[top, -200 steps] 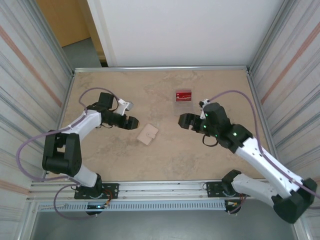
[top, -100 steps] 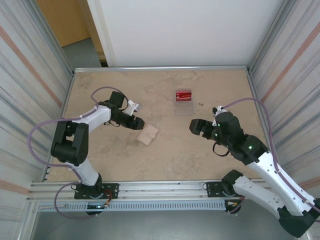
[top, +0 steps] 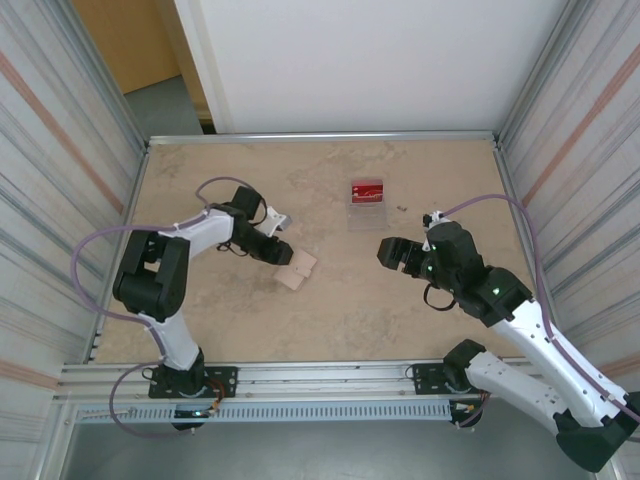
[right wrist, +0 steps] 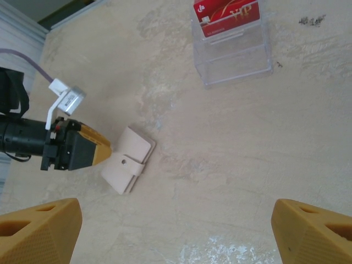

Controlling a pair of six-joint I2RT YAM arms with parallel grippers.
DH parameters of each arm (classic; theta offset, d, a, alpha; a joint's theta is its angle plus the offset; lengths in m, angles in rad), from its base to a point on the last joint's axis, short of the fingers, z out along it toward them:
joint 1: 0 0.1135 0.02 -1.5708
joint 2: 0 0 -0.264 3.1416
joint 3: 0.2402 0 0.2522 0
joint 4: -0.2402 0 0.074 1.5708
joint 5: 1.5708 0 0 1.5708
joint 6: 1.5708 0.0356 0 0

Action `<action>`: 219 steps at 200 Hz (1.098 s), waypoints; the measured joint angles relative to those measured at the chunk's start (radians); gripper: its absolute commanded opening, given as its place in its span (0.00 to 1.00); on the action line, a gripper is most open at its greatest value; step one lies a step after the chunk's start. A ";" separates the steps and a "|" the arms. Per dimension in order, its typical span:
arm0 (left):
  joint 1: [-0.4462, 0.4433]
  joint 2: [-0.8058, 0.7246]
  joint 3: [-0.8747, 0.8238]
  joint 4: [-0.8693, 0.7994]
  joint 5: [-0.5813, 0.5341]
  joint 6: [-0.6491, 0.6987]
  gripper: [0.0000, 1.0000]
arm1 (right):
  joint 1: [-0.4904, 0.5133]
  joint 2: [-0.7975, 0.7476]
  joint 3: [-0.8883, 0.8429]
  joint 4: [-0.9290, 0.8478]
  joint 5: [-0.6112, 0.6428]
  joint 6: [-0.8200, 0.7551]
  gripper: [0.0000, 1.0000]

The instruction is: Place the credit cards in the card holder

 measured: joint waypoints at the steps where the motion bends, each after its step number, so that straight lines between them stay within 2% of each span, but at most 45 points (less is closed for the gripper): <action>1: 0.000 0.001 0.000 0.000 0.000 0.000 0.41 | 0.000 0.000 0.000 0.000 0.000 0.000 0.89; 96: -0.002 0.053 0.008 0.000 0.001 -0.003 0.34 | -0.028 0.000 0.000 0.001 -0.012 0.000 0.89; 162: -0.013 0.071 0.009 0.001 0.008 -0.007 0.18 | -0.033 0.000 -0.010 0.005 -0.033 0.001 0.89; 195: -0.013 0.071 0.009 0.005 0.014 -0.016 0.00 | -0.033 0.000 -0.024 0.011 -0.034 0.003 0.89; 219: -0.013 0.071 0.008 0.007 0.019 -0.021 0.00 | -0.033 0.000 -0.032 0.017 -0.034 0.004 0.89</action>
